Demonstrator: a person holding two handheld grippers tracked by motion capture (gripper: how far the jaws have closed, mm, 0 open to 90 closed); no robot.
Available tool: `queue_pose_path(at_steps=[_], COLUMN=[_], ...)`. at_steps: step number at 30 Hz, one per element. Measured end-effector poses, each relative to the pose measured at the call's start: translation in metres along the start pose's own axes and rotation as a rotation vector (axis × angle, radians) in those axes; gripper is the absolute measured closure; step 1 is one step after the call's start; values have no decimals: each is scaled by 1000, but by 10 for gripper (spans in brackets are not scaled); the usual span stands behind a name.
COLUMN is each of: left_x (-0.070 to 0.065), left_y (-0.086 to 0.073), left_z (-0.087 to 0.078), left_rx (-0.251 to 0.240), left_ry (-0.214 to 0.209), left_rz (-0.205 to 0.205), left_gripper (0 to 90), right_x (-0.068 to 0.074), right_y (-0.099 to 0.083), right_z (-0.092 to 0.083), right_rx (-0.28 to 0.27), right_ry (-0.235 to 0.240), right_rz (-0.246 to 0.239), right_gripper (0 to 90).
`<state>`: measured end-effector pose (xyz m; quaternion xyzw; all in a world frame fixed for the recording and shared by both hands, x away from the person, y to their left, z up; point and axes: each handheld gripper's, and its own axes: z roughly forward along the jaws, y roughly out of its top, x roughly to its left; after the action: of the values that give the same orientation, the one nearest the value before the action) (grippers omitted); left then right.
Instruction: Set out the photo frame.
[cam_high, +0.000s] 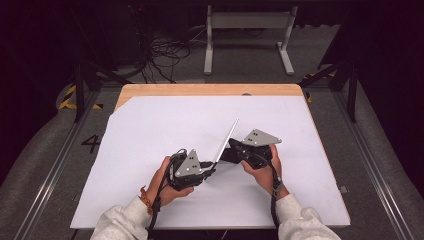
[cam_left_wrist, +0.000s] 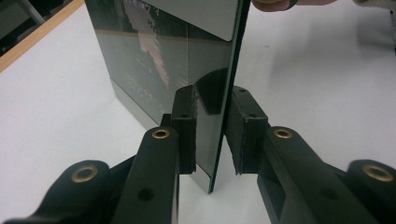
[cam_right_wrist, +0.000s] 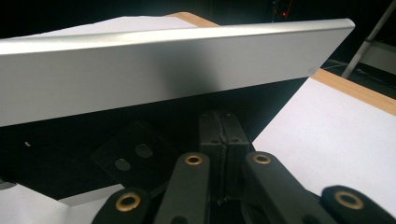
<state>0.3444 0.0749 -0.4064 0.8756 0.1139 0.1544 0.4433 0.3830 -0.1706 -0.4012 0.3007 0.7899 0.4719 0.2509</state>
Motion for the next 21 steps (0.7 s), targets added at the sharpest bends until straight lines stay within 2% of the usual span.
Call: queue_pose_path(at_steps=[8, 16, 19, 21], left_x=[-1, -1, -1, -1], left_y=[1, 2, 1, 2], left_z=[2, 3, 3, 2], left_rx=[-2, -5, -8, -5], left_ry=[-6, -8, -10, -8], left_rz=[-4, 1, 6, 9], left_gripper=[729, 717, 718, 722], right_x=[3, 4, 1, 0], right_y=[2, 2, 0, -1], right_z=[2, 3, 2, 0], right_rx=[2, -4, -11, -16], right_ry=[-19, -25, -28, -27], right_rz=[-13, -6, 4, 10], right_gripper=[900, 898, 836, 826])
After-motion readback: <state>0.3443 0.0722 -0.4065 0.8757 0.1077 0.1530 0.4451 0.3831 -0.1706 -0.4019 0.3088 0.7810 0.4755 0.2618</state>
